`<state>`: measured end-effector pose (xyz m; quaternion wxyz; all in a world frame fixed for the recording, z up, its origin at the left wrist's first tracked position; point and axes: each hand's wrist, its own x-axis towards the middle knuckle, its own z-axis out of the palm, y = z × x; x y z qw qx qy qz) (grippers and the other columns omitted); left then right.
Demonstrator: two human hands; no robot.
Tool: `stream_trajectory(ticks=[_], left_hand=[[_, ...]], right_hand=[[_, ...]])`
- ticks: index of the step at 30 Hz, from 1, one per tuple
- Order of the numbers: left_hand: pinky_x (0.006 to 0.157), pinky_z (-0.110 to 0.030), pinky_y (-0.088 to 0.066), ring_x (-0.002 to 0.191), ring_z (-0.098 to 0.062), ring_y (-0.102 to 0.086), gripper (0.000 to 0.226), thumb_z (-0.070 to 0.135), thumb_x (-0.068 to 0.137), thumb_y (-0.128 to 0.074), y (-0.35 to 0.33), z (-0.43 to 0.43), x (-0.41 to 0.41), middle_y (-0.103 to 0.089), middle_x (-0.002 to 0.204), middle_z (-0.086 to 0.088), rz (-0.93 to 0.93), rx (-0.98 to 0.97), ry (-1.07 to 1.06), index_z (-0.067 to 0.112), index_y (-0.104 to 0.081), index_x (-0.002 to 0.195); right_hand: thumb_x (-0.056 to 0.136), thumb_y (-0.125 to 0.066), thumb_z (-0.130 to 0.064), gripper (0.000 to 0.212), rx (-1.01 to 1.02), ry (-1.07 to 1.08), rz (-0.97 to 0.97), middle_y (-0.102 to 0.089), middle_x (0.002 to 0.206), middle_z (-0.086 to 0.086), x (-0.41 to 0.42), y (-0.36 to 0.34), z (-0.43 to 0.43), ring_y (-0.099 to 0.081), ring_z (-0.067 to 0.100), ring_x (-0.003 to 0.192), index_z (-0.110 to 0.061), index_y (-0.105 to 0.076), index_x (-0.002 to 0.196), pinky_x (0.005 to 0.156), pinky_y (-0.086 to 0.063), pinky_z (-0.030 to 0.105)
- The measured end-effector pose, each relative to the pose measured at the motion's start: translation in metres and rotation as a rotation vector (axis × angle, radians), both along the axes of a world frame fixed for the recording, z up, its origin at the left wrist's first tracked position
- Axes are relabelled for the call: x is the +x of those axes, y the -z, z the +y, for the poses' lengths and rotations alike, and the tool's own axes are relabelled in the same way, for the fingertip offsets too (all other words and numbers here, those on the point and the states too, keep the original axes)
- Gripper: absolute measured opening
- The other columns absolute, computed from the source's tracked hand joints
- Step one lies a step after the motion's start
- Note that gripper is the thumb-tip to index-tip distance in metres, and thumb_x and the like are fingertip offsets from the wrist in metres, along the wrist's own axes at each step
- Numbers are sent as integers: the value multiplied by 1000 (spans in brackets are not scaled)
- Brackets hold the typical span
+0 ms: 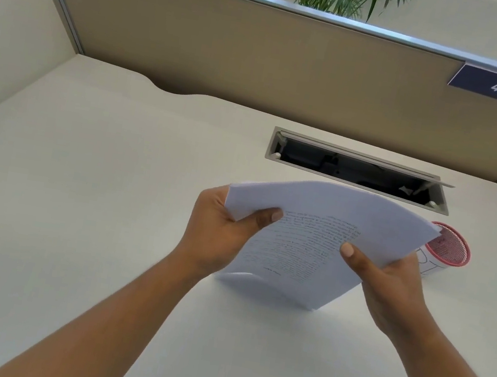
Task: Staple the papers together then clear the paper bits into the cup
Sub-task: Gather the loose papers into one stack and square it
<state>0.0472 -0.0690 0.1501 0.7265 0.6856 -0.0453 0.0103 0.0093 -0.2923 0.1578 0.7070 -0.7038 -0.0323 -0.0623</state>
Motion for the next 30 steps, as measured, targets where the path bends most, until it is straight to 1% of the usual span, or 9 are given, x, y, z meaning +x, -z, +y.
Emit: stream_trajectory(ticks=[5, 8, 11, 14, 16, 19, 23, 26, 30], left_hand=[[77, -36, -62, 95, -26, -72, 40, 29, 66, -86, 2, -1, 1, -77, 101, -3, 27, 30, 1, 24, -74, 104], [77, -43, -63, 94, -29, -73, 25, 24, 75, -84, 6, -2, 0, -78, 98, -4, 79, 71, 70, 27, -76, 98], [75, -51, -63, 85, -30, -74, 10, 25, 80, -81, 6, -2, -5, -79, 93, -4, 24, 68, 53, 29, -79, 89], [71, -40, -64, 85, -27, -75, 18, 27, 73, -87, 4, -3, -8, -79, 92, -1, -6, 16, 3, 29, -79, 89], [73, -34, -63, 88, -22, -75, 28, 28, 68, -86, 6, -3, -8, -79, 94, 2, 7, 22, 6, 31, -77, 94], [78, -38, -63, 91, -19, -75, 22, 26, 74, -81, 11, -3, -9, -79, 96, 4, 16, 30, 74, 37, -78, 92], [80, -37, -60, 87, -14, -74, 27, 21, 79, -79, 14, -4, -9, -79, 94, 8, 17, 77, 101, 47, -78, 87], [80, -43, -59, 84, -18, -72, 21, 25, 79, -77, 13, -5, -11, -78, 93, 1, -7, 54, 78, 45, -78, 86], [77, -41, -63, 85, -16, -75, 19, 24, 80, -79, 12, 1, -11, -79, 91, 9, 4, -34, 62, 41, -79, 89]], right_hand=[[70, -68, -14, 45, 5, -37, 1, -75, 96, -15, 2, -2, -3, -70, 11, 99, -54, -70, 91, 78, -59, 29], [73, -73, -25, 34, -21, -44, 31, -75, 104, -11, 2, 3, -2, -69, 20, 105, -49, -71, 97, 86, -58, 37], [73, -72, -16, 38, 6, -9, 13, -76, 101, -9, 0, -1, -5, -70, 21, 102, -47, -72, 95, 86, -57, 43], [72, -80, -24, 33, 28, -37, -27, -75, 103, -9, -2, -7, -6, -70, 20, 100, -43, -73, 98, 83, -57, 42], [74, -78, -11, 41, 21, -20, -26, -76, 100, -11, -3, -4, -5, -71, 15, 97, -45, -73, 96, 81, -58, 35], [73, -65, -5, 47, 54, -4, 0, -76, 98, -12, -4, 2, -2, -71, 12, 96, -46, -73, 93, 77, -57, 27], [74, -62, -5, 45, 79, 14, 18, -76, 97, -10, -4, 5, -1, -71, 13, 95, -44, -74, 93, 78, -57, 30], [76, -66, -5, 44, 78, 21, 3, -76, 96, -11, -6, 3, 1, -71, 14, 95, -45, -74, 93, 81, -56, 37], [77, -65, -7, 45, 98, 2, -48, -74, 95, -14, -7, -3, -1, -70, 14, 95, -48, -72, 95, 81, -58, 36]])
